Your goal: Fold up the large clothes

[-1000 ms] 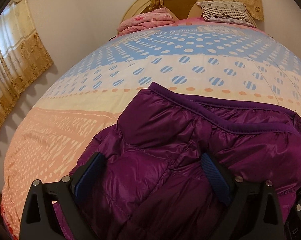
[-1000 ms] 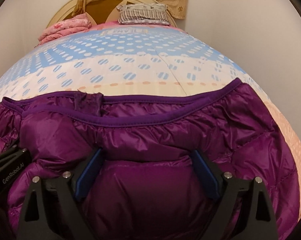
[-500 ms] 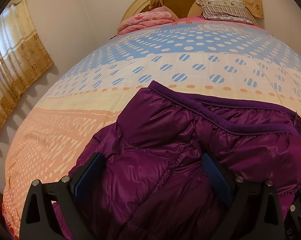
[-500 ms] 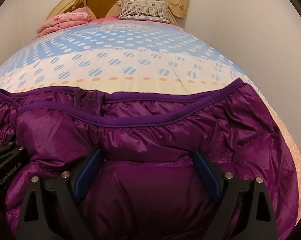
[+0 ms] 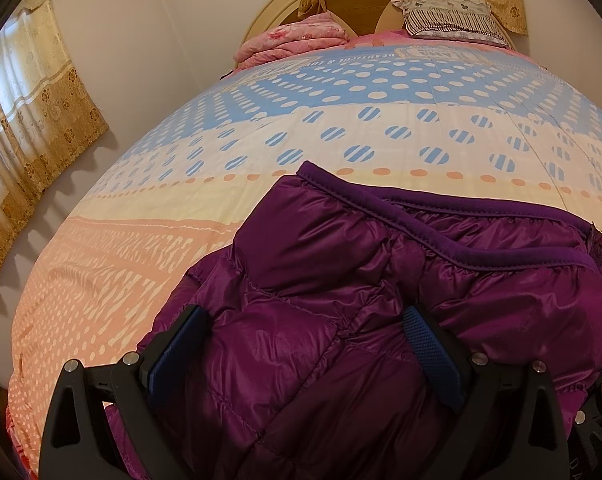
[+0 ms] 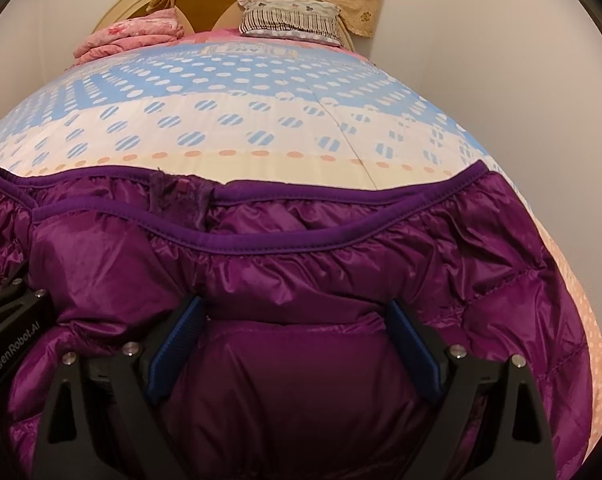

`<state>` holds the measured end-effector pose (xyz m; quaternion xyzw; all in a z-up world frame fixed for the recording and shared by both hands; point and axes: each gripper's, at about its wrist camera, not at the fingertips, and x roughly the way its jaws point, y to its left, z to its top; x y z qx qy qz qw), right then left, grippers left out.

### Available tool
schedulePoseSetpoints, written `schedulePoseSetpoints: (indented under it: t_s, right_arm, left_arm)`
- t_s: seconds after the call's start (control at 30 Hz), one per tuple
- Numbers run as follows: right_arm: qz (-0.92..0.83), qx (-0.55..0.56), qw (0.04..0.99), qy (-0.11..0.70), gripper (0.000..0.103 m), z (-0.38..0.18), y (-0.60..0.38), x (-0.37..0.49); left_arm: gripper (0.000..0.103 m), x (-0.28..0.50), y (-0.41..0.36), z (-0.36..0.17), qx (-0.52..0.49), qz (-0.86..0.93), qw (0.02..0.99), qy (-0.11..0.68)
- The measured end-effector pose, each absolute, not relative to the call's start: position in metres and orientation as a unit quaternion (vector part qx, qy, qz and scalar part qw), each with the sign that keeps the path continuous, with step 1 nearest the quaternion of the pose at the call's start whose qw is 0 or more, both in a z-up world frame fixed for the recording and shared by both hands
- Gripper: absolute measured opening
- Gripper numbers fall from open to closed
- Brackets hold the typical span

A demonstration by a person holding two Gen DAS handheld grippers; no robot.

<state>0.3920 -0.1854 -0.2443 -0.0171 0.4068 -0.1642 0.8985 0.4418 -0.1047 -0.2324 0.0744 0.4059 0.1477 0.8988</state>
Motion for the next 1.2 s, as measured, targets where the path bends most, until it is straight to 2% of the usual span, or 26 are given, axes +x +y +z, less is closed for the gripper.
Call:
schedulePoseSetpoints:
  t_s: [0.5, 0.63, 0.8, 0.87, 1.0, 1.2]
  right_arm:
    - [-0.163, -0.016, 0.899, 0.407, 0.094, -0.244, -0.184, 0.393]
    - [-0.140, 0.003, 0.895, 0.425, 0.094, -0.240, -0.192, 0.391]
    - [-0.103, 0.027, 0.907, 0.407, 0.095, -0.213, -0.189, 0.339]
    - [-0.099, 0.017, 0.911, 0.400, 0.101, -0.213, -0.179, 0.320]
    - [-0.111, -0.018, 0.907, 0.406, 0.102, -0.240, -0.163, 0.317]
    - [-0.116, -0.034, 0.911, 0.394, 0.103, -0.250, -0.158, 0.317]
  left_arm:
    - [0.100, 0.443, -0.106, -0.233, 0.076, 0.148, 0.897, 0.409]
    - [0.100, 0.430, -0.086, -0.215, 0.034, 0.099, 0.893, 0.437]
    - [0.099, 0.357, -0.045, -0.176, 0.035, 0.093, 0.929, 0.357]
    - [0.099, 0.336, -0.028, -0.183, 0.038, 0.107, 0.932, 0.345]
    - [0.099, 0.330, -0.003, -0.222, 0.021, 0.137, 0.907, 0.398]
    - [0.099, 0.302, 0.007, -0.222, -0.006, 0.140, 0.911, 0.388]
